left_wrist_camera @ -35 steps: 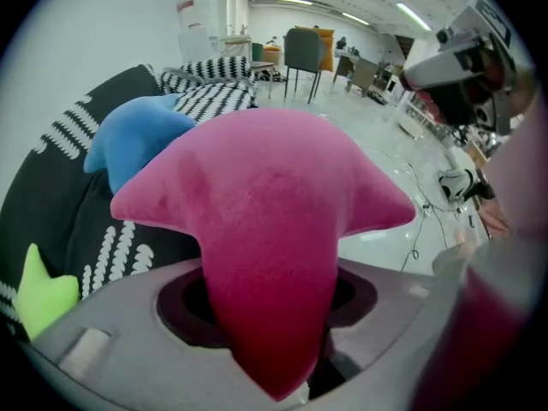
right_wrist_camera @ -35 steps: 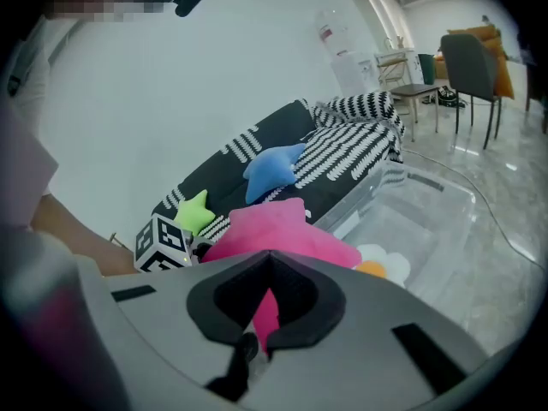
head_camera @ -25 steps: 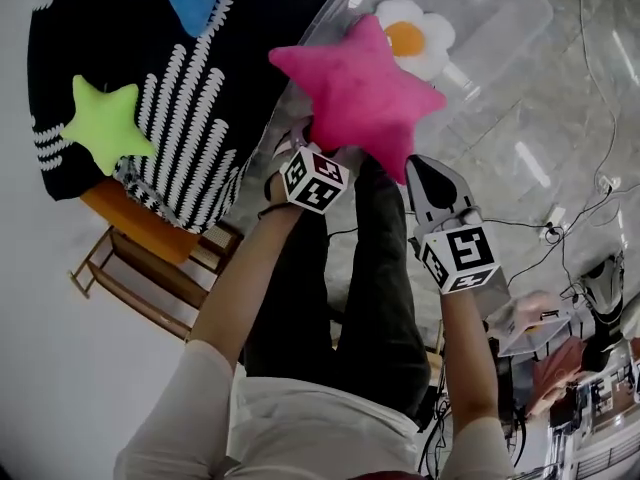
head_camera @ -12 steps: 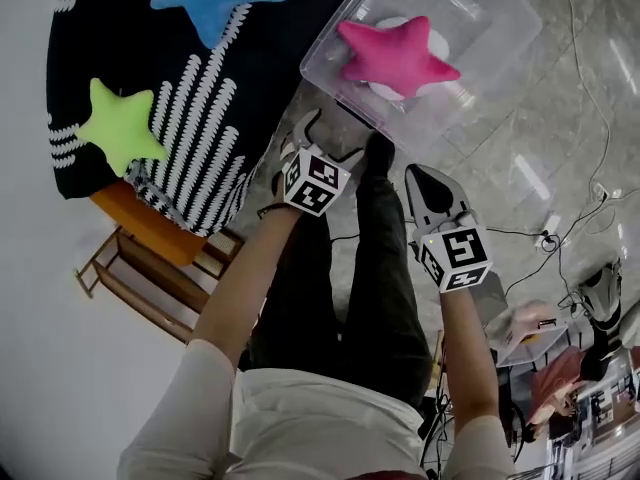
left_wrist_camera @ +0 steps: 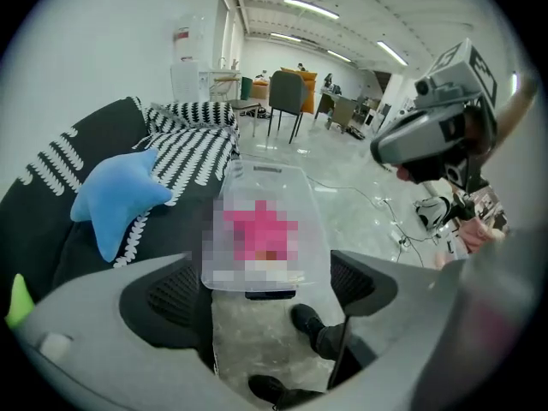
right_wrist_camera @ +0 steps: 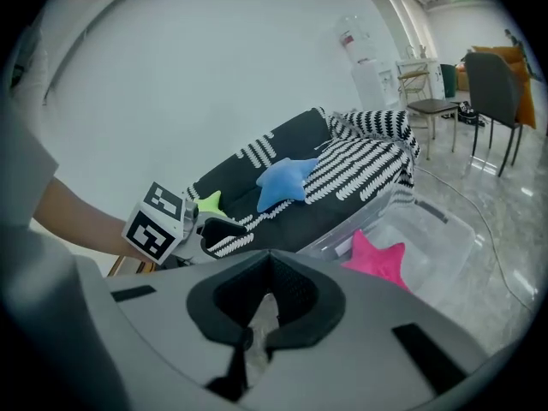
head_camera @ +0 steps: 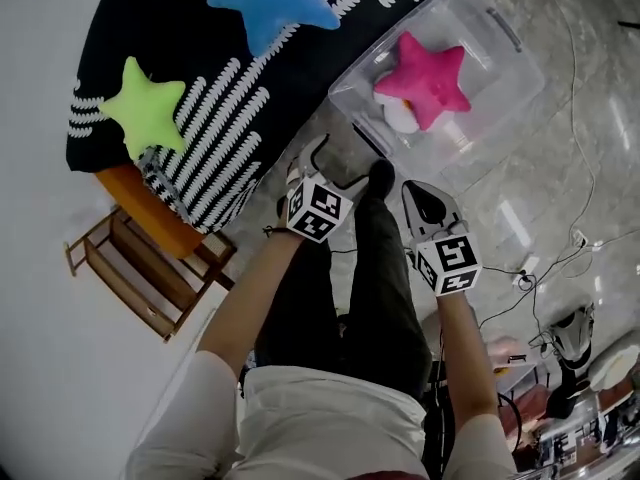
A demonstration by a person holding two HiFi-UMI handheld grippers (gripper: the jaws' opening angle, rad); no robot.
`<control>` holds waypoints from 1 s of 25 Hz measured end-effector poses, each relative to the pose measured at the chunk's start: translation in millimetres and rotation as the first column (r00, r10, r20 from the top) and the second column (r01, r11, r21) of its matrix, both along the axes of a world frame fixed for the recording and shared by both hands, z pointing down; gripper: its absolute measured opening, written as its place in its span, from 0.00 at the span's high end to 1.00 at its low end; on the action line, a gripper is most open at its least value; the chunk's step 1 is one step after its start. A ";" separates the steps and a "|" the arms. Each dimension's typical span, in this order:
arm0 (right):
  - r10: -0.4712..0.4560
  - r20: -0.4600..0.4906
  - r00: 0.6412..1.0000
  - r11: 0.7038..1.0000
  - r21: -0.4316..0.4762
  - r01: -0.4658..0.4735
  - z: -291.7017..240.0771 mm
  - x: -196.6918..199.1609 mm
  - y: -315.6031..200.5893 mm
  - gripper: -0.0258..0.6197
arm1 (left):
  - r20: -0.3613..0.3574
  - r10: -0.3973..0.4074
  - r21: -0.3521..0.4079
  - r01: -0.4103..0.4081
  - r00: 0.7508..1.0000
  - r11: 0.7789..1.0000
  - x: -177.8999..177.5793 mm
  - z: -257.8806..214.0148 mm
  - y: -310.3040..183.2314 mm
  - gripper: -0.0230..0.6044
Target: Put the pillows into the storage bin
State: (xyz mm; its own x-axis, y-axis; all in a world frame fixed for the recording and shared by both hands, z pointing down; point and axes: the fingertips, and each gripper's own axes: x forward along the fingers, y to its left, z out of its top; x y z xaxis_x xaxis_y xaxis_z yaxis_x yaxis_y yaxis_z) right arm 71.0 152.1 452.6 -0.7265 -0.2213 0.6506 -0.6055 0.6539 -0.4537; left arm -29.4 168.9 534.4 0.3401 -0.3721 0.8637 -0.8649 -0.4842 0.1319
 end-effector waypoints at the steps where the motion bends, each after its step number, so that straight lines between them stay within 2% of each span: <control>1: -0.018 -0.002 1.000 1.000 0.003 0.018 -1.3 -3.5 -1.0 0.96 | 0.002 -0.017 0.001 0.017 1.000 1.000 -4.3 -1.9 1.1 0.24; 13: -0.150 -0.017 0.988 0.988 0.036 0.151 -17.1 -54.7 -8.5 0.96 | 0.042 -0.167 0.032 0.165 0.985 0.986 -68.4 -20.4 10.1 0.24; 20: -0.135 -0.025 0.991 0.990 0.040 0.135 -24.0 -82.7 -16.5 0.96 | 0.057 -0.210 0.056 0.207 0.976 0.977 -112.2 -24.9 1.9 0.24; 25: -0.086 -0.028 0.996 0.996 0.027 0.087 -16.6 -111.8 -17.5 0.96 | 0.079 -0.215 0.050 0.211 0.974 0.976 -159.0 -19.5 -8.0 0.24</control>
State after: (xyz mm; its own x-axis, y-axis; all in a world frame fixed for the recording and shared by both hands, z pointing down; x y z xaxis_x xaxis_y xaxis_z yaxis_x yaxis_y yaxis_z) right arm -40.8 134.6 436.0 -0.7264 -0.1767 0.6642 -0.5574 0.7168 -0.4190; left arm -188.4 160.9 514.8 0.1769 -0.4642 0.8679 -0.9558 -0.2913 0.0390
